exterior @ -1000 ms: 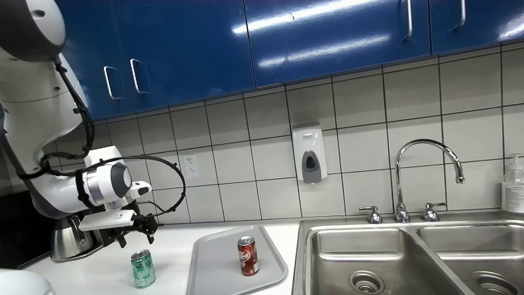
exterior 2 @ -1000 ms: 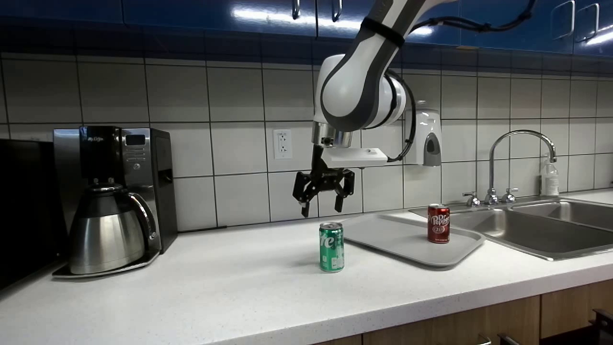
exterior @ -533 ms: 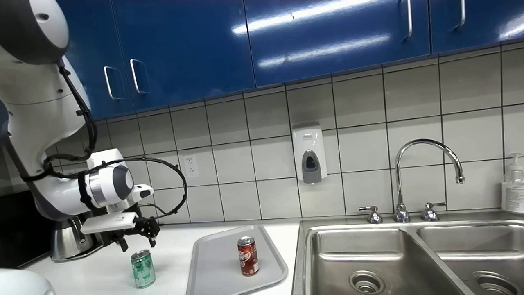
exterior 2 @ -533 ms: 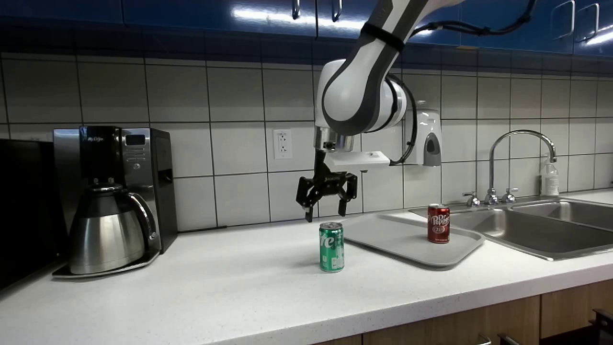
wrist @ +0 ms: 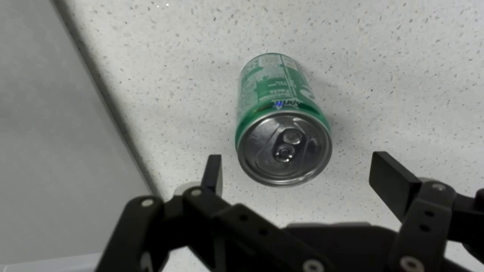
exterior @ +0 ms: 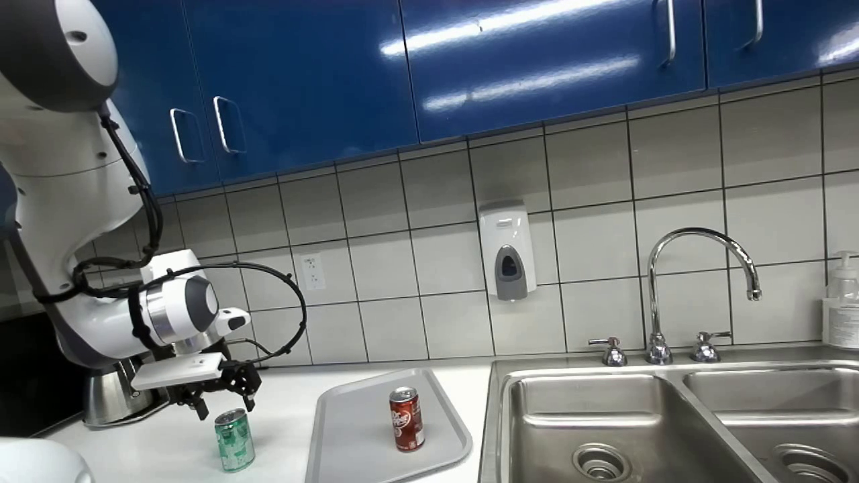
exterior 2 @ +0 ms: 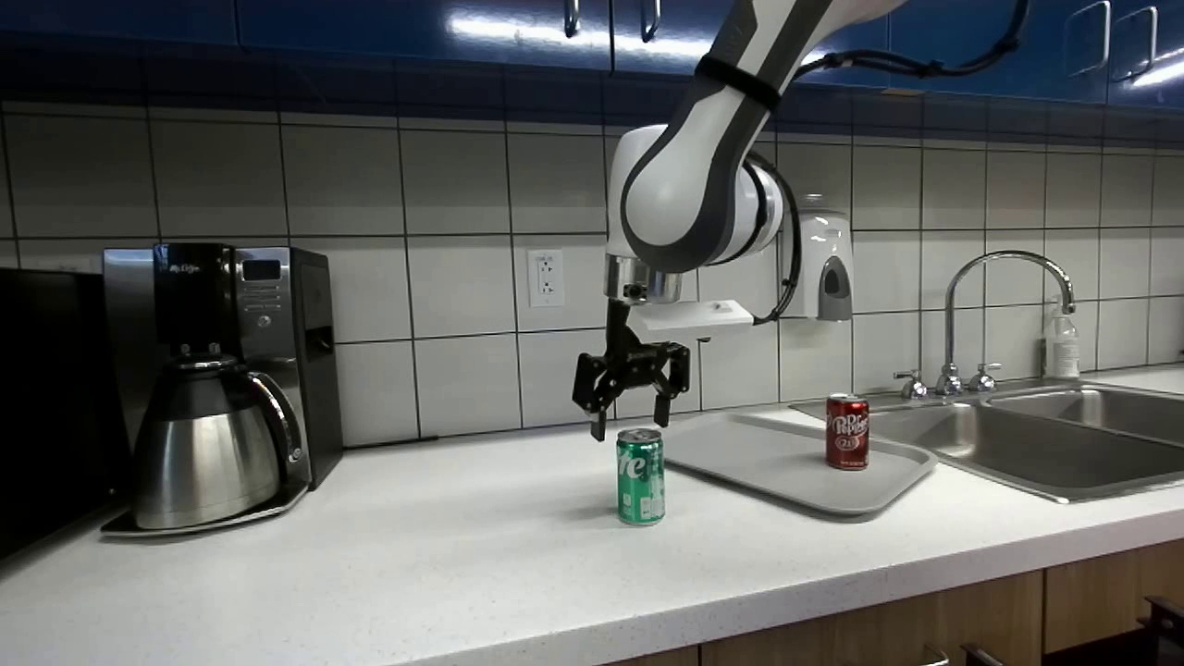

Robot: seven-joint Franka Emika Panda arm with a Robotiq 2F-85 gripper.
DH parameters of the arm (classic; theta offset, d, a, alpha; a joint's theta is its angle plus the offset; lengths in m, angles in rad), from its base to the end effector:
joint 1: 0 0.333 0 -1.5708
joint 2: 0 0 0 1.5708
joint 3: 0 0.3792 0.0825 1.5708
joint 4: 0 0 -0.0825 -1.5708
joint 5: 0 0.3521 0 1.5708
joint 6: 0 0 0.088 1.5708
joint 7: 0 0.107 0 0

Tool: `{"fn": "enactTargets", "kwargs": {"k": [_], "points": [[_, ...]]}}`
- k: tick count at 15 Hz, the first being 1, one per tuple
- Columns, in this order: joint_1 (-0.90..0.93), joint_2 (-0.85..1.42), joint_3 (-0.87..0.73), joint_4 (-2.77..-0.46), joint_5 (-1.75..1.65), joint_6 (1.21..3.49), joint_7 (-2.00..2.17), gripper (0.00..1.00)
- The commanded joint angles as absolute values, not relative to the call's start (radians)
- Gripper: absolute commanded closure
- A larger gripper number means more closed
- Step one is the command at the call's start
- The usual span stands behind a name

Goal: Put the two soda cans onto the tray

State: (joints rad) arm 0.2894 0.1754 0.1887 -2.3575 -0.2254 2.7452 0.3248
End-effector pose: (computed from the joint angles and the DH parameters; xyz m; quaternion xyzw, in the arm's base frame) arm 0.4624 0.2468 0.3655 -0.9786 -0.1708 -0.1147 0.0071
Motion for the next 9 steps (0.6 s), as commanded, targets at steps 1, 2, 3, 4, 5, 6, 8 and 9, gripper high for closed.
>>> {"fn": "enactTargets", "kwargs": {"k": [1,2,3,4,5,6,8,9], "points": [[0.313,0.192,0.159,-2.330,-0.279,2.708,0.347,0.00],[0.313,0.195,0.157,-2.328,-0.282,2.706,0.344,0.00],[0.316,0.199,0.154,-2.326,-0.286,2.706,0.344,0.00],[0.318,0.204,0.151,-2.325,-0.289,2.704,0.343,0.00],[0.319,0.208,0.150,-2.324,-0.289,2.703,0.341,0.00],[0.322,0.213,0.149,-2.322,-0.290,2.702,0.340,0.00],[0.327,0.221,0.146,-2.318,-0.288,2.701,0.338,0.00],[0.330,0.226,0.146,-2.315,-0.286,2.699,0.336,0.00]]}}
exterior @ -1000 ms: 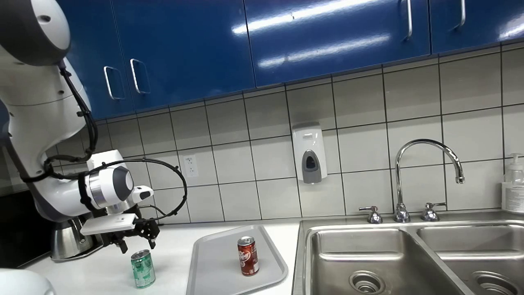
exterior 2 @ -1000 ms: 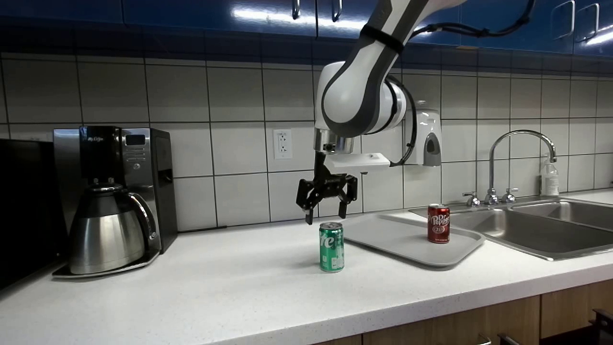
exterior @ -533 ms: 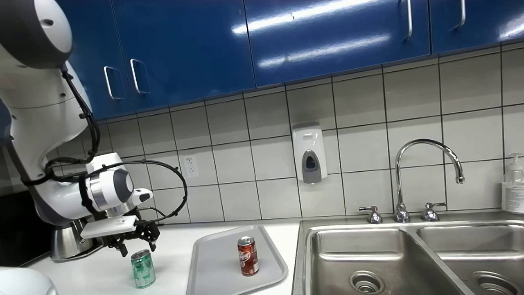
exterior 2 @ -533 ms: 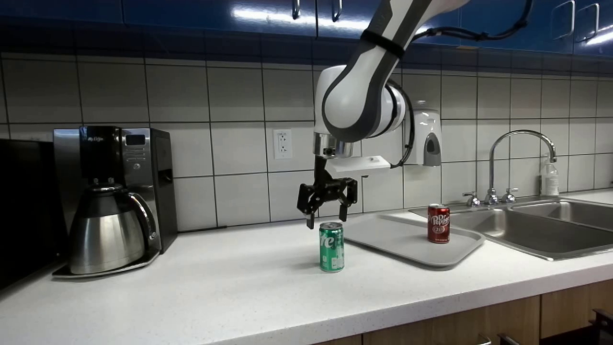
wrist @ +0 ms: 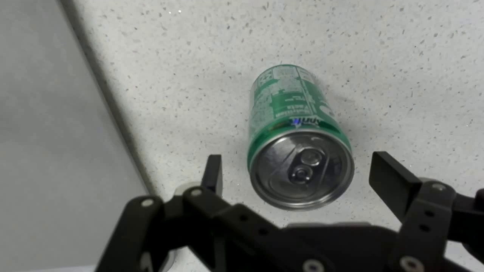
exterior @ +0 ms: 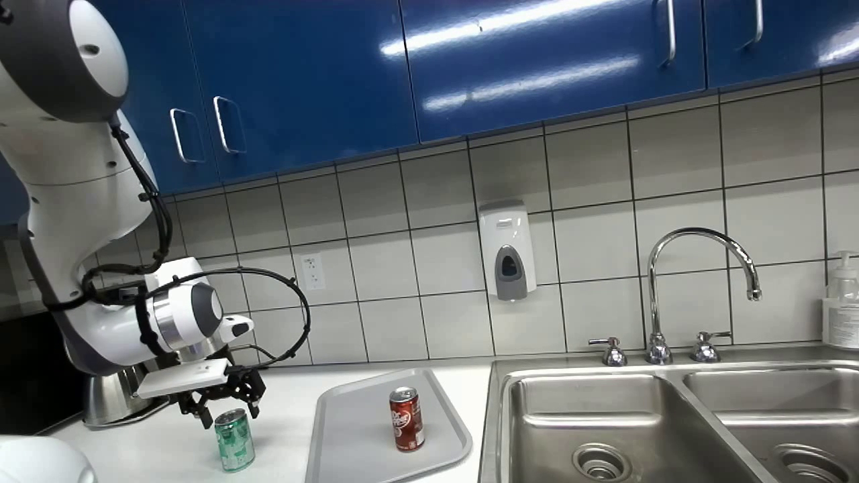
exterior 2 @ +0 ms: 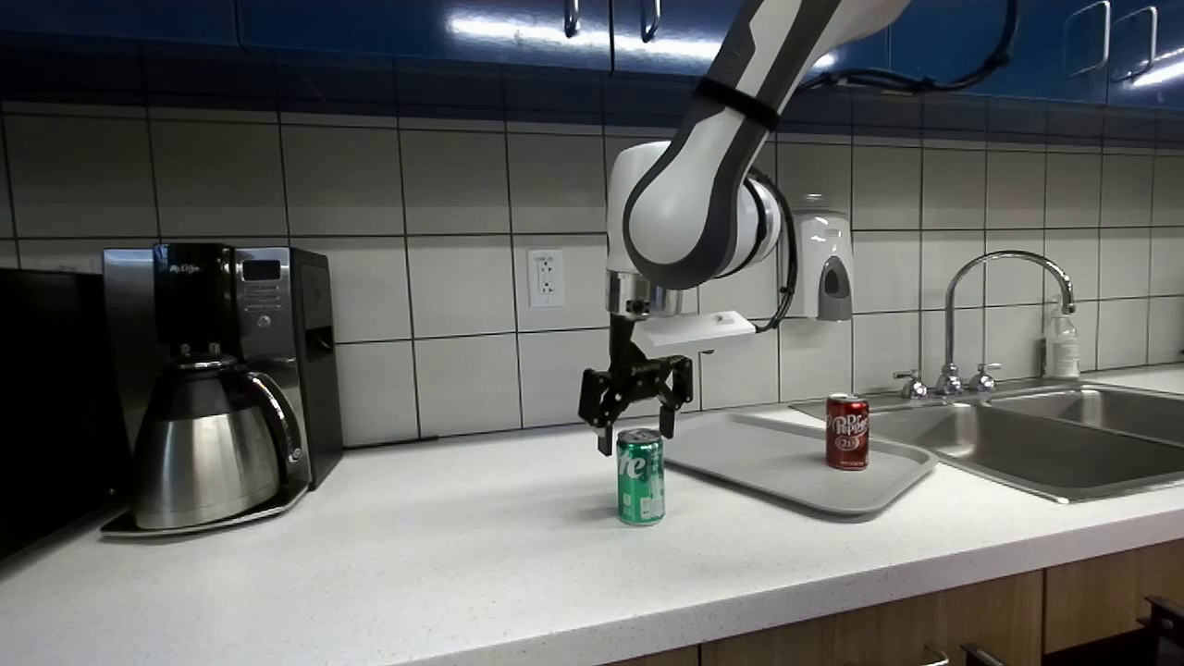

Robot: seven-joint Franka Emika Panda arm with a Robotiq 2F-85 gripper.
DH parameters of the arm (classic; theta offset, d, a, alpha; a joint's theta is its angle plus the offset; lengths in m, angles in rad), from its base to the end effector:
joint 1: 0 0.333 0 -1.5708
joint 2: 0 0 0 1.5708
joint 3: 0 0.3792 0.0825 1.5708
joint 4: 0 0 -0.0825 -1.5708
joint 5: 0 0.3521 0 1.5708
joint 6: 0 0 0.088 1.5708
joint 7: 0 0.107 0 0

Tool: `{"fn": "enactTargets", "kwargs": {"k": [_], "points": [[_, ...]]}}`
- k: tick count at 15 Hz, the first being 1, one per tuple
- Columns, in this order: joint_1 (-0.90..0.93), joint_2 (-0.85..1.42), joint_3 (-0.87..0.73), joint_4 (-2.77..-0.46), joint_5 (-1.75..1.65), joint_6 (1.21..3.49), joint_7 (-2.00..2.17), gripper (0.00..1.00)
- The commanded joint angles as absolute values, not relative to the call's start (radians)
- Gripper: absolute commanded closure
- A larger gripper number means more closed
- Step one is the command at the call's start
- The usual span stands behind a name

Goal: Put the two soda cans onto the tray

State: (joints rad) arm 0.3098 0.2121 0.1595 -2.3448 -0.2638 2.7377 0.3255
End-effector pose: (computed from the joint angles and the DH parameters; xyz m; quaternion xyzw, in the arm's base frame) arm 0.4677 0.2458 0.3498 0.9776 0.1831 0.1033 0.0067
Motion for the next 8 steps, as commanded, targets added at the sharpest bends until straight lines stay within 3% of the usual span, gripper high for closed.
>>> {"fn": "enactTargets", "kwargs": {"k": [1,8], "points": [[0.333,0.231,0.145,-2.313,-0.286,2.698,0.336,0.00],[0.345,0.254,0.135,-2.298,-0.285,2.688,0.336,0.00]]}}
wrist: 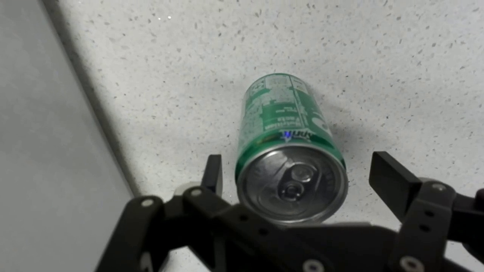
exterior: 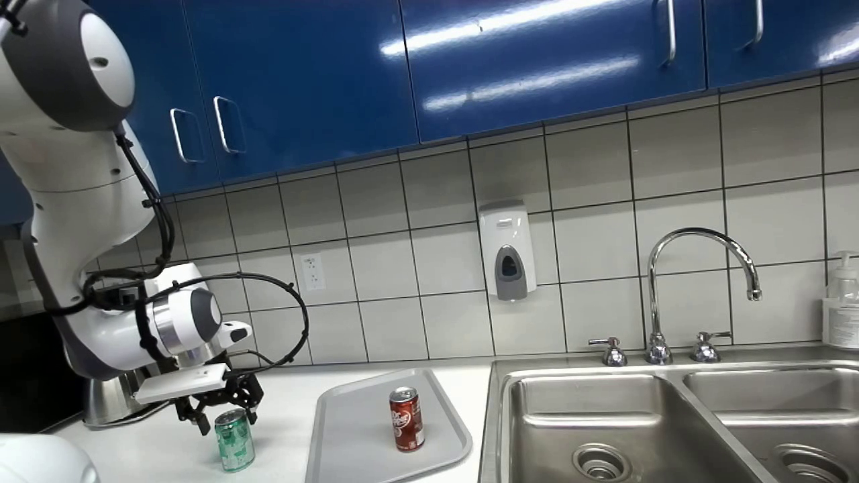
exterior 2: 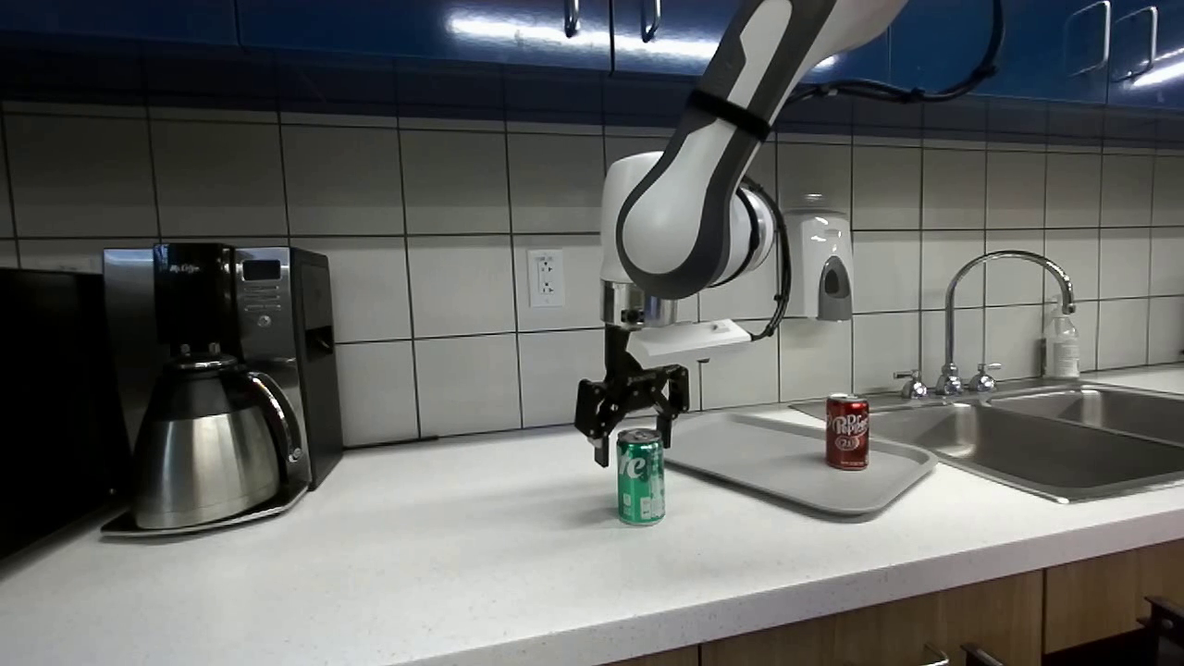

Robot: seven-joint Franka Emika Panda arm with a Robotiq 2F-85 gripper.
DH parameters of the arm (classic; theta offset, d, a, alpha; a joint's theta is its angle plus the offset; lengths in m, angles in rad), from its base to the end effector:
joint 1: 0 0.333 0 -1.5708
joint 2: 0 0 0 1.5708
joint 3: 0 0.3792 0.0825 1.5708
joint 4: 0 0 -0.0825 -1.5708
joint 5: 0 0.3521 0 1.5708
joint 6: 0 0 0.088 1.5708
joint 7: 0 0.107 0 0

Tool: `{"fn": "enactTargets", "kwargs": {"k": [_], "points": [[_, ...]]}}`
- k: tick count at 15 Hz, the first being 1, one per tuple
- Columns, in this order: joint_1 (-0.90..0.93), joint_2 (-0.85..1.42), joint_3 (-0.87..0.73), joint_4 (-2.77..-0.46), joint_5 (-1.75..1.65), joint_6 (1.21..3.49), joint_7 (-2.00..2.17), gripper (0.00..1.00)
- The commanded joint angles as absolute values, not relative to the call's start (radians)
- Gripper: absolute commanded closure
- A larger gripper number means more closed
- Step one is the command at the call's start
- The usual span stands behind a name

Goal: Put the two soda cans onto the tray

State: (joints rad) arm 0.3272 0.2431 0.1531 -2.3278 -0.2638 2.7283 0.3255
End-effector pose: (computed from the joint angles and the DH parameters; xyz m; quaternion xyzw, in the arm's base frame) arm 0.4699 0.2530 0.3387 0.9777 0.1883 0.0922 0.0089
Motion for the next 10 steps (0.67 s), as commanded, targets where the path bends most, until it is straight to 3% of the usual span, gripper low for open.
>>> {"fn": "enactTargets", "kwargs": {"k": [1,7,8,9,10], "points": [[0.346,0.257,0.133,-2.297,-0.285,2.686,0.335,0.00],[0.353,0.268,0.125,-2.289,-0.282,2.681,0.333,0.00],[0.355,0.271,0.123,-2.288,-0.281,2.682,0.334,0.25],[0.356,0.272,0.122,-2.287,-0.281,2.682,0.333,0.26],[0.357,0.272,0.121,-2.287,-0.282,2.683,0.334,0.35]]}}
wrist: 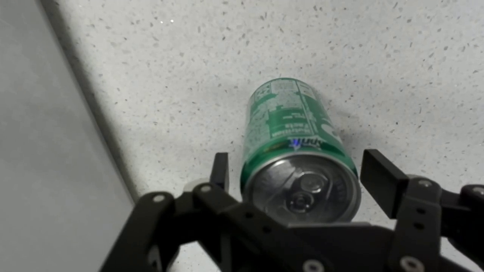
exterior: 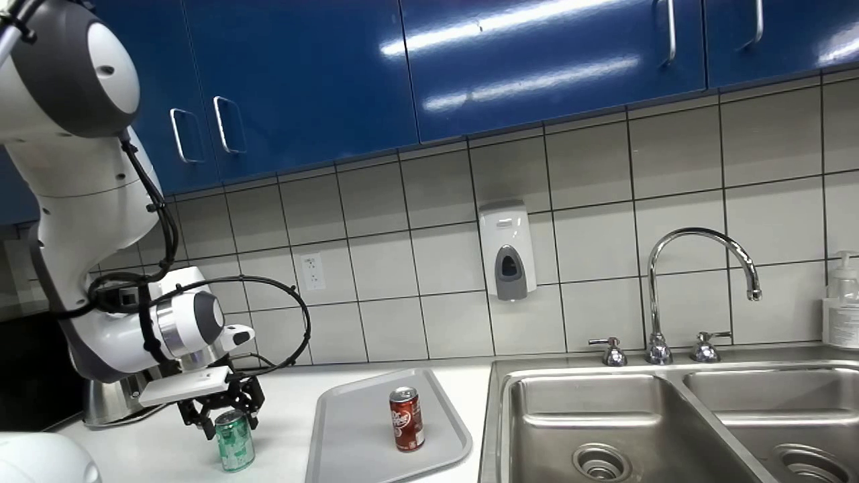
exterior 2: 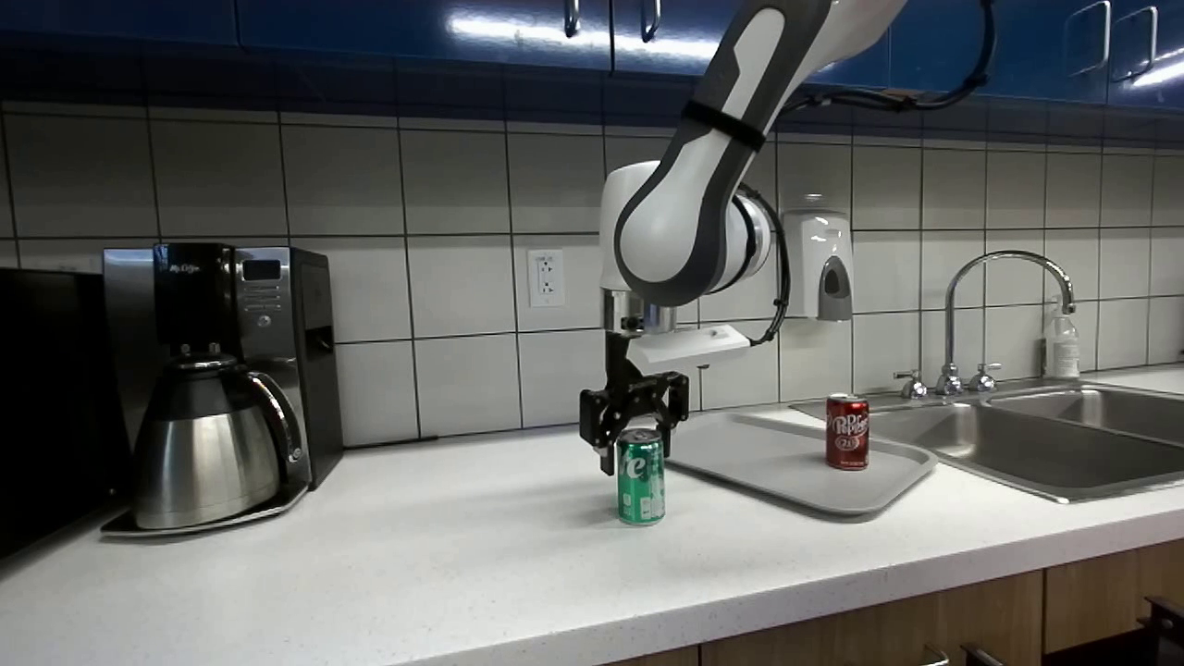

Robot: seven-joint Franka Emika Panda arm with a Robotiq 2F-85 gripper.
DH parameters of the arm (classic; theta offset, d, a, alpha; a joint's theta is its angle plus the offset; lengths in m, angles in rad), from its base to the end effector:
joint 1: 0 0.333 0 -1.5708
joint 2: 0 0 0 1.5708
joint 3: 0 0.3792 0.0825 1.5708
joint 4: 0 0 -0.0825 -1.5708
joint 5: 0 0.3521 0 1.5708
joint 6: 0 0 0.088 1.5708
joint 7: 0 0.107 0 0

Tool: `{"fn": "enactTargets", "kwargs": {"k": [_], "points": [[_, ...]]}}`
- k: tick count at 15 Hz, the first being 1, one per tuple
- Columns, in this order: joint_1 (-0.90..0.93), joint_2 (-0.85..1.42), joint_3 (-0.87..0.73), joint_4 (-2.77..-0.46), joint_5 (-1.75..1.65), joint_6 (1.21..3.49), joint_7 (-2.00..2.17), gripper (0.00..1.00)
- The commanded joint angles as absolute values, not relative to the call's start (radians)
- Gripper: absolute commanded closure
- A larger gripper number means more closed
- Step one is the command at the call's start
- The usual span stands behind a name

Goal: Put the two soda cans onto the tray

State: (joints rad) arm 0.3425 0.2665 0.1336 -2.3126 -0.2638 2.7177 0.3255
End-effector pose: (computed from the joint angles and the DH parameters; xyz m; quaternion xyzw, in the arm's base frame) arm 0.4749 0.2528 0.3303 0.9788 0.1864 0.0836 0.0137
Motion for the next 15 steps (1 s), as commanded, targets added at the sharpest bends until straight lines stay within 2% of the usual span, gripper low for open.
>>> {"fn": "enactTargets", "kwargs": {"k": [1,3,4,15], "points": [[0.356,0.271,0.122,-2.289,-0.280,2.685,0.331,0.42],[0.355,0.269,0.122,-2.291,-0.279,2.689,0.331,0.58],[0.355,0.268,0.121,-2.291,-0.279,2.689,0.331,0.62],[0.347,0.237,0.110,-2.289,-0.276,2.706,0.337,0.62]]}}
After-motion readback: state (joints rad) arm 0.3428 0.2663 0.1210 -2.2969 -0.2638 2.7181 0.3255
